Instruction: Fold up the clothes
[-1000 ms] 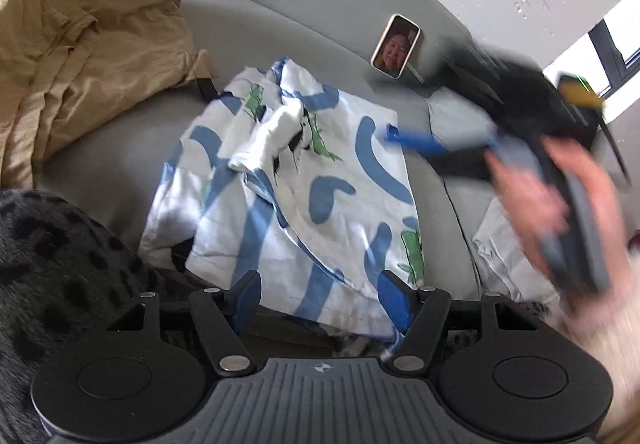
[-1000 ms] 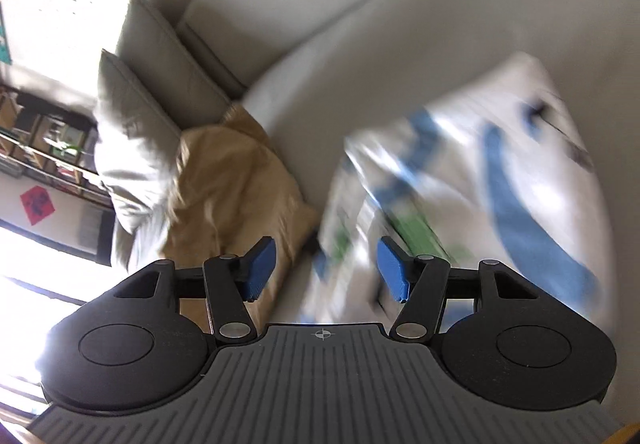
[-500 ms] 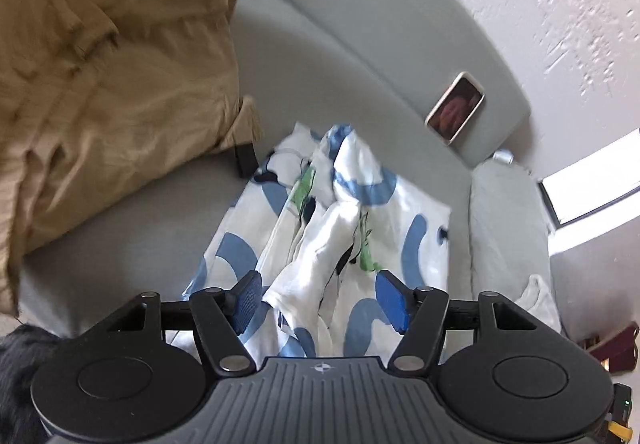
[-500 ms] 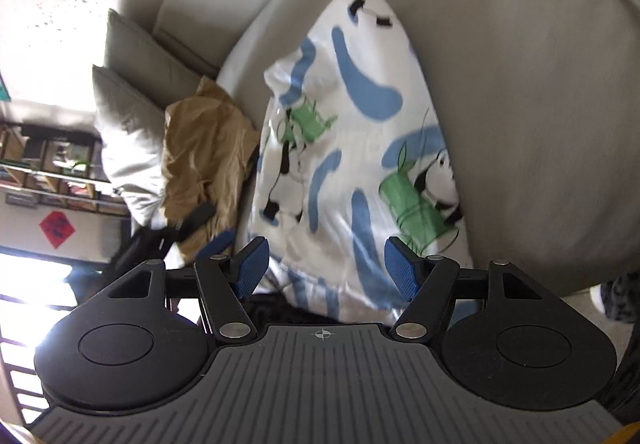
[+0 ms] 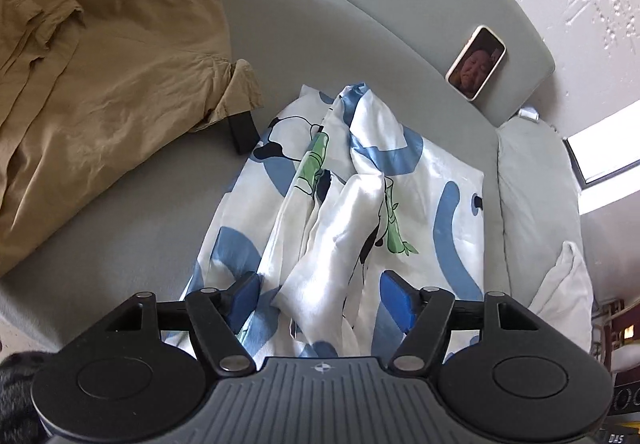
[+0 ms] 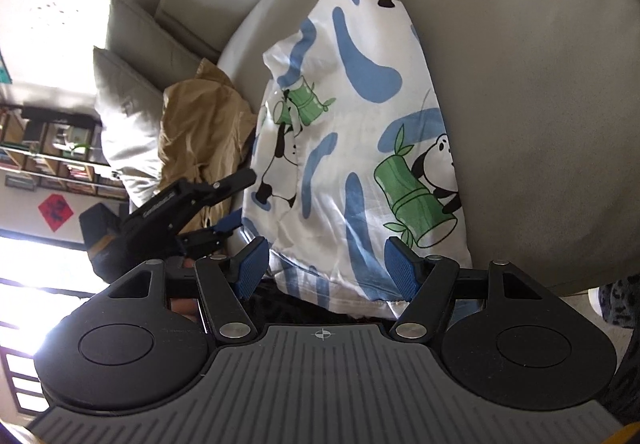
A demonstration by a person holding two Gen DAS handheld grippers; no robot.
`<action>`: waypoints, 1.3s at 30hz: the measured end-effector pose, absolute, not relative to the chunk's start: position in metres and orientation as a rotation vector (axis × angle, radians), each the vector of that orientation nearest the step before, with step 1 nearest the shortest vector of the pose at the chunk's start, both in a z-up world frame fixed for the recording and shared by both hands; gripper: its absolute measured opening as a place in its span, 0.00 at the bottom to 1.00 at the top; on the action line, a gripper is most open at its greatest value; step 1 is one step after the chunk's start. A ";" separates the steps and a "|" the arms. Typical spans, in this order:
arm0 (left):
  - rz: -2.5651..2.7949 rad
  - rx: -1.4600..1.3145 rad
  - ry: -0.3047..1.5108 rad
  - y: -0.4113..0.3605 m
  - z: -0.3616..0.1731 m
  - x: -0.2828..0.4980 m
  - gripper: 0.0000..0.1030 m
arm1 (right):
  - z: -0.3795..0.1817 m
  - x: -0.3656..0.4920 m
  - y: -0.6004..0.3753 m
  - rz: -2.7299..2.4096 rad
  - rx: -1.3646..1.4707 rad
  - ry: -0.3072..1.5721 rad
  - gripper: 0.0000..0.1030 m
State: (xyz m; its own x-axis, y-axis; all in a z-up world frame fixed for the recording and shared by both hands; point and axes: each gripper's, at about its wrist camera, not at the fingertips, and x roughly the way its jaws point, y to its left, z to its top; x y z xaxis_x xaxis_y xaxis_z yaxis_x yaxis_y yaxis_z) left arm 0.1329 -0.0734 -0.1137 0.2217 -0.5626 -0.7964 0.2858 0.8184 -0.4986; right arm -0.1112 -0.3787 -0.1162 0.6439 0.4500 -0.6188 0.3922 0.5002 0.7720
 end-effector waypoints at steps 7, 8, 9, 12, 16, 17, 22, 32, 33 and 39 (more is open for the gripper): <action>-0.566 -0.127 1.200 -0.086 -0.113 0.133 0.06 | -0.117 -0.109 -0.378 0.028 1.074 0.920 0.68; -0.567 -0.131 1.195 -0.086 -0.112 0.133 0.02 | -0.116 -0.109 -0.377 0.028 1.067 0.921 0.68; -0.567 -0.134 1.190 -0.086 -0.112 0.132 0.01 | -0.116 -0.108 -0.376 0.028 1.061 0.922 0.68; -0.571 -0.072 1.126 -0.094 -0.104 0.124 0.00 | -0.114 -0.107 -0.373 0.027 1.043 0.924 0.68; -0.571 -0.011 1.050 -0.101 -0.092 0.114 0.00 | -0.114 -0.107 -0.374 0.024 1.043 0.928 0.68; -0.566 -0.012 1.044 -0.100 -0.090 0.114 0.00 | -0.114 -0.108 -0.374 0.022 1.043 0.929 0.68; -0.507 -0.059 1.054 -0.085 -0.092 0.121 0.00 | -0.111 -0.111 -0.377 0.014 1.035 0.922 0.68; -0.399 -0.086 1.079 -0.056 -0.102 0.122 0.00 | -0.109 -0.112 -0.375 0.022 1.023 0.931 0.68; -0.387 -0.088 1.082 -0.054 -0.104 0.123 0.00 | -0.109 -0.113 -0.375 0.022 1.023 0.931 0.68; -0.356 -0.094 1.095 -0.050 -0.104 0.121 0.26 | -0.108 -0.116 -0.376 0.021 1.017 0.935 0.68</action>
